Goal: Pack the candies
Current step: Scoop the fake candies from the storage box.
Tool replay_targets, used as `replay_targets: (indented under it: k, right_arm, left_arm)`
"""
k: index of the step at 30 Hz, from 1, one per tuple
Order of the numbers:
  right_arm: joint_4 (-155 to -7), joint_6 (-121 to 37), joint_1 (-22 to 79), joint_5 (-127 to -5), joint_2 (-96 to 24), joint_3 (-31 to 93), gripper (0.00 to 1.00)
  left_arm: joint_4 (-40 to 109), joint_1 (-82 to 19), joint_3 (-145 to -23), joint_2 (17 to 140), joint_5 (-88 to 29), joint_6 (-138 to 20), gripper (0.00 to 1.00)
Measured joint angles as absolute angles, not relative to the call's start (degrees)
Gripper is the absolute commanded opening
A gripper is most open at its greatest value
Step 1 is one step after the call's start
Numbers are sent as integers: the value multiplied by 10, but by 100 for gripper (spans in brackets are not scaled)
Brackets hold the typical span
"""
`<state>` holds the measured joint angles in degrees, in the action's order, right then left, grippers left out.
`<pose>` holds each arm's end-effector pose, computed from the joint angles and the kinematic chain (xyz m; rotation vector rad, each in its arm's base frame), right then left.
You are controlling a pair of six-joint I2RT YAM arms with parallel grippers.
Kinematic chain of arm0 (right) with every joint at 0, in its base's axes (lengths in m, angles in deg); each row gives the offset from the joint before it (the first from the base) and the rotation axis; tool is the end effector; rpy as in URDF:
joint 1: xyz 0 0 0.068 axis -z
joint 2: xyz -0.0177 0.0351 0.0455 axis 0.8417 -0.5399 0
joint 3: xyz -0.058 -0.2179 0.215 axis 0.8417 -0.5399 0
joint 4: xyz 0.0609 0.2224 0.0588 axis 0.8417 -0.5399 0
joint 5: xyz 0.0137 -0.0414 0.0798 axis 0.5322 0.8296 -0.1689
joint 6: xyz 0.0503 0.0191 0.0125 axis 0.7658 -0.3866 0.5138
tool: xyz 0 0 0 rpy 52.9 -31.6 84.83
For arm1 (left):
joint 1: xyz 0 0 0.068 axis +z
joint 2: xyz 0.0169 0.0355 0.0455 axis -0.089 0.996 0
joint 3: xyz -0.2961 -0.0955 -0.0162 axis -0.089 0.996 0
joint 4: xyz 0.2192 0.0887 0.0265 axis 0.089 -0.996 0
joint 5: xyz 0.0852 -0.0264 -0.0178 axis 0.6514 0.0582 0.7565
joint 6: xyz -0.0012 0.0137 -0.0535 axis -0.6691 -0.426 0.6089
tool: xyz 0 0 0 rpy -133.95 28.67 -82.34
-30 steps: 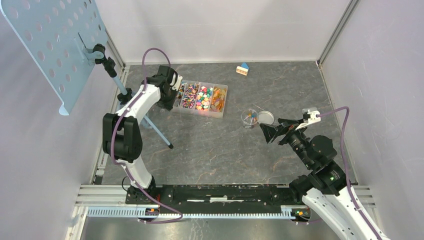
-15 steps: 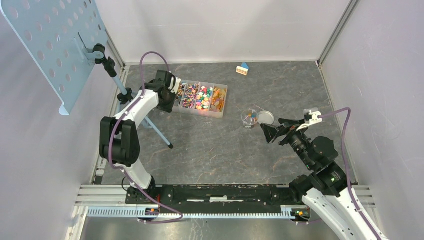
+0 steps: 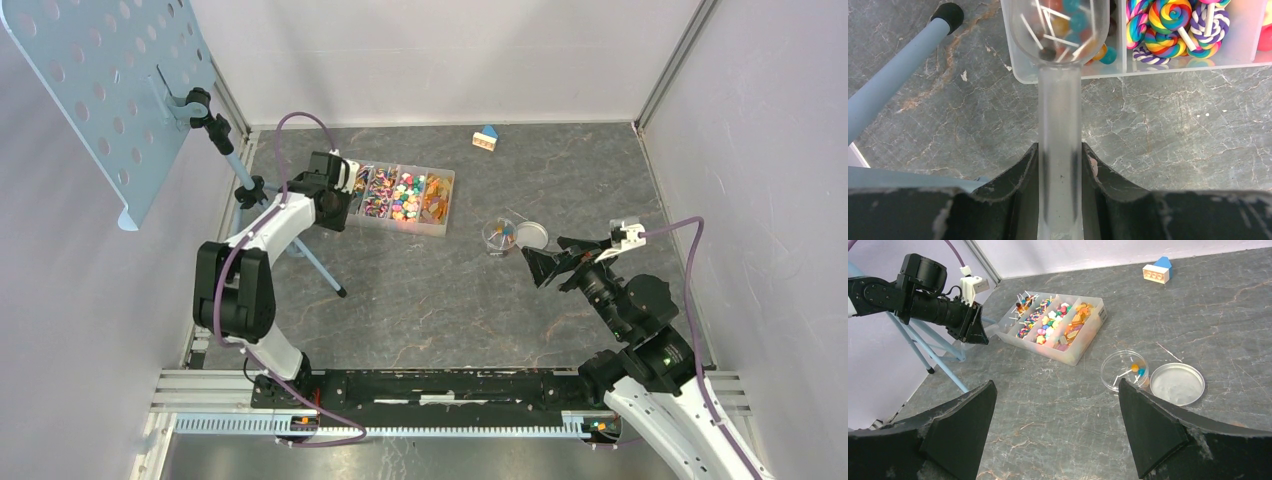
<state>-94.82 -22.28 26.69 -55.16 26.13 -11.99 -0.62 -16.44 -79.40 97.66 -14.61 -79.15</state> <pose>0.0382 0.0200 0.3220 -0.0073 1.6263 0.7319 0.3183 -0.0592 0.2745 0.4162 2.5746 0.1393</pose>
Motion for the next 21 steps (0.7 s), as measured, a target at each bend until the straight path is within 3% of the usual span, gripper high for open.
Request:
replay_targets:
  k: [21]
  right_arm:
    - [-948,-222,267,-552,264,-128,98]
  left_arm:
    - [35,-164,-750,928,-145,-784,2]
